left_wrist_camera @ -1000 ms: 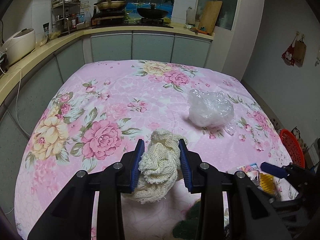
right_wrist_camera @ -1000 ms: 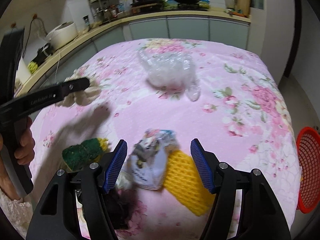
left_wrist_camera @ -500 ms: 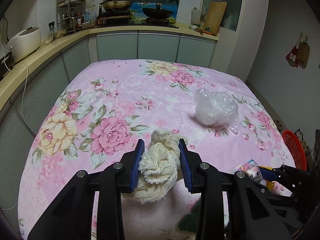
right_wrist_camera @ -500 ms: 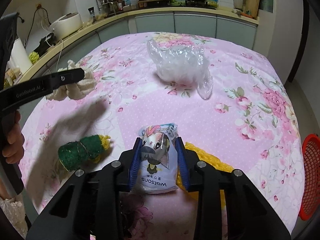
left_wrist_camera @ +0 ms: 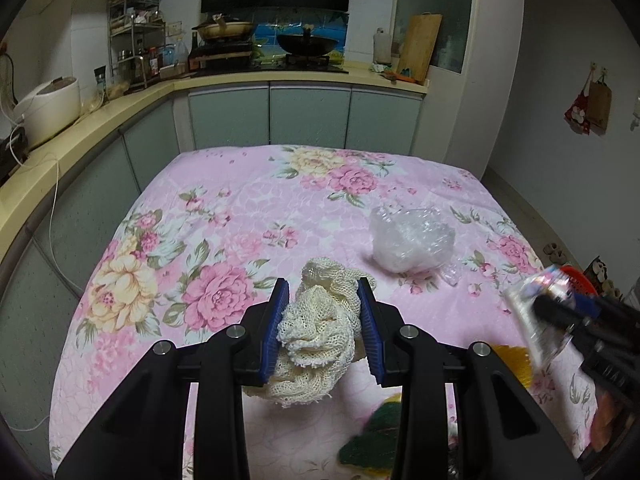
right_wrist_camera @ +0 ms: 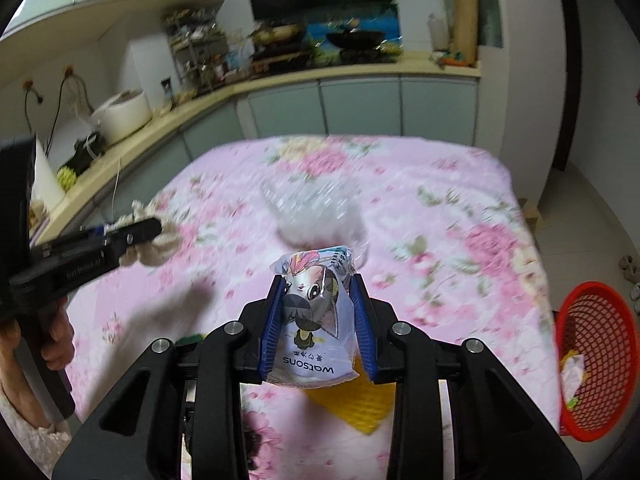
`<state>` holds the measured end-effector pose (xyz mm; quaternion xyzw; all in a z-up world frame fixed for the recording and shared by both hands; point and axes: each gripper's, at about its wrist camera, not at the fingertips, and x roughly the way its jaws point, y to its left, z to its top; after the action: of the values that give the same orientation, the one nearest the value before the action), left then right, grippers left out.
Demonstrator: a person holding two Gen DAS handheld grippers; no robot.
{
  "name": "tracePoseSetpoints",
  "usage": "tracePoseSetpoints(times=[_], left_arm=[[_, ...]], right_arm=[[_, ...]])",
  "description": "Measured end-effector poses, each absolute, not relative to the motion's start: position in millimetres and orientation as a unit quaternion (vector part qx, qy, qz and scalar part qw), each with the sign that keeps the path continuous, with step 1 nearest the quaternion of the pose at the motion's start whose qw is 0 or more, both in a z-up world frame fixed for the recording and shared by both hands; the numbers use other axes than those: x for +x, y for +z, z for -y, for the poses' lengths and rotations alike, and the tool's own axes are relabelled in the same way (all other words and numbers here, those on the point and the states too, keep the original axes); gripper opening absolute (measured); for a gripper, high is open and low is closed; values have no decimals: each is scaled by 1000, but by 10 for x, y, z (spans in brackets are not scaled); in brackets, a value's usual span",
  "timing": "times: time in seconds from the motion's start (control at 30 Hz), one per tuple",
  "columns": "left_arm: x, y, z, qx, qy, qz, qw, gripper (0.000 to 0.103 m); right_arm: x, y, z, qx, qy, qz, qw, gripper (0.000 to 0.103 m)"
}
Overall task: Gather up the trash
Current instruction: 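Carry the scrubber and Watsons packet over the red basket with both tools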
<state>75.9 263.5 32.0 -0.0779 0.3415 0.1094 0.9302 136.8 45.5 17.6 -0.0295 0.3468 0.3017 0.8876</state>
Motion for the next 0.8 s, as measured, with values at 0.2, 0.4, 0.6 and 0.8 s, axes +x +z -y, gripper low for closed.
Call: tracePoseSetpoints(times=[0.2, 0.4, 0.6, 0.8], left_arm=[[836, 451, -2445, -61, 93, -332, 937, 33], [964, 609, -2191, -45, 68, -318, 944, 33], [1118, 738, -1870, -32, 39, -309, 950, 33], [1314, 788, -1420, -18, -5, -309, 951, 33]], right_arm=[[1460, 377, -94, -1, 268, -321, 908, 32], [1541, 511, 317, 24, 232, -301, 925, 32], [1594, 576, 726, 48, 197, -291, 935, 32], [1591, 581, 1135, 67, 156, -284, 944, 32]])
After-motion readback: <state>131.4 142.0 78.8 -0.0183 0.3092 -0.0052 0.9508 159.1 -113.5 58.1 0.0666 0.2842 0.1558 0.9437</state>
